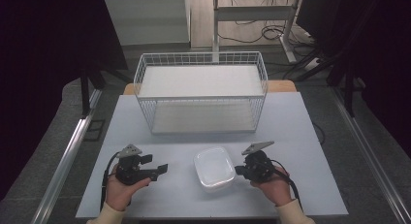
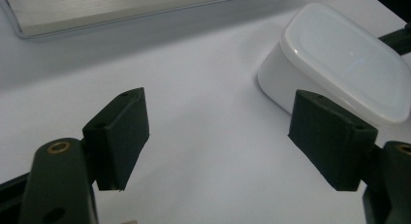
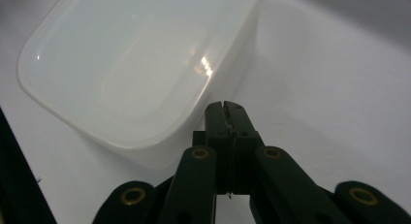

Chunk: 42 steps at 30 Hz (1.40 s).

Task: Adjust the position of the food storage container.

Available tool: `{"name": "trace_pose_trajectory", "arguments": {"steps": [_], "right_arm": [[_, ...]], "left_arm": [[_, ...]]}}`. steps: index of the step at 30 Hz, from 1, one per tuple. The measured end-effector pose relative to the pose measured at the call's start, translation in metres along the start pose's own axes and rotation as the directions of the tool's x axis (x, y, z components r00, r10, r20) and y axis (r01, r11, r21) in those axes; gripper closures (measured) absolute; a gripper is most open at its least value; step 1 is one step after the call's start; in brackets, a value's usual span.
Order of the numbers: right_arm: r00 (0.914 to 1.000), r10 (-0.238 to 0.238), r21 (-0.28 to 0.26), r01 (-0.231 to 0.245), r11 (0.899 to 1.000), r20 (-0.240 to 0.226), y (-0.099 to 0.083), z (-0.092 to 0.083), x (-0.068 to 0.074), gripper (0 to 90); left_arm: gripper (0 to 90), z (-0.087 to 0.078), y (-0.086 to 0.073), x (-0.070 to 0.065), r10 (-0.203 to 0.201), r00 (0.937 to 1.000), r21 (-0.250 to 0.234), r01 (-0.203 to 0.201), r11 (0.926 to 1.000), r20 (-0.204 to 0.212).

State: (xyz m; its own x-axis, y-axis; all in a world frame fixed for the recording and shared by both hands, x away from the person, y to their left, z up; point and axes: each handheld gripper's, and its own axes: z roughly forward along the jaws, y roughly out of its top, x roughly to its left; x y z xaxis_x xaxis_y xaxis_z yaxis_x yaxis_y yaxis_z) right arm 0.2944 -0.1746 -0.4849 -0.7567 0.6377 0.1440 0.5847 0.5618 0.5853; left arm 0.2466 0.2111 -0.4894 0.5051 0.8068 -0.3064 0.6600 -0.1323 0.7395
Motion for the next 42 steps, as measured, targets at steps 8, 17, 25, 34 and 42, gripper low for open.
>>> {"name": "trace_pose_trajectory", "arguments": {"steps": [8,17,25,34,42], "right_arm": [[0.9992,-0.033,0.008,0.034,0.999,-0.024,0.005,0.006,0.014,89.6],[0.9985,-0.043,0.012,0.043,0.999,-0.034,0.006,0.014,0.021,89.6],[0.999,-0.042,-0.026,0.042,0.999,0.014,0.006,0.001,0.016,89.5],[0.9962,0.086,-0.221,-0.082,0.972,0.011,-0.016,-0.031,-0.002,54.8],[0.9902,0.129,-0.293,-0.139,0.946,-0.053,-0.025,-0.042,-0.01,32.1]], "left_arm": [[21.9,0.0,0.0,0.001,0.001,1.0,0.003,-0.001,1.0,-0.002],[22.0,0.002,-0.001,0.0,0.007,1.0,0.009,-0.007,0.9999,0.001],[22.9,-0.001,0.0,0.0,-0.001,0.9999,0.003,0.001,1.0,0.01],[23.5,-0.004,0.003,-0.009,0.025,0.9994,-0.006,-0.025,0.9997,0.023],[23.4,-0.005,0.005,-0.01,0.016,0.9982,-0.011,-0.015,0.9998,0.058]]}}
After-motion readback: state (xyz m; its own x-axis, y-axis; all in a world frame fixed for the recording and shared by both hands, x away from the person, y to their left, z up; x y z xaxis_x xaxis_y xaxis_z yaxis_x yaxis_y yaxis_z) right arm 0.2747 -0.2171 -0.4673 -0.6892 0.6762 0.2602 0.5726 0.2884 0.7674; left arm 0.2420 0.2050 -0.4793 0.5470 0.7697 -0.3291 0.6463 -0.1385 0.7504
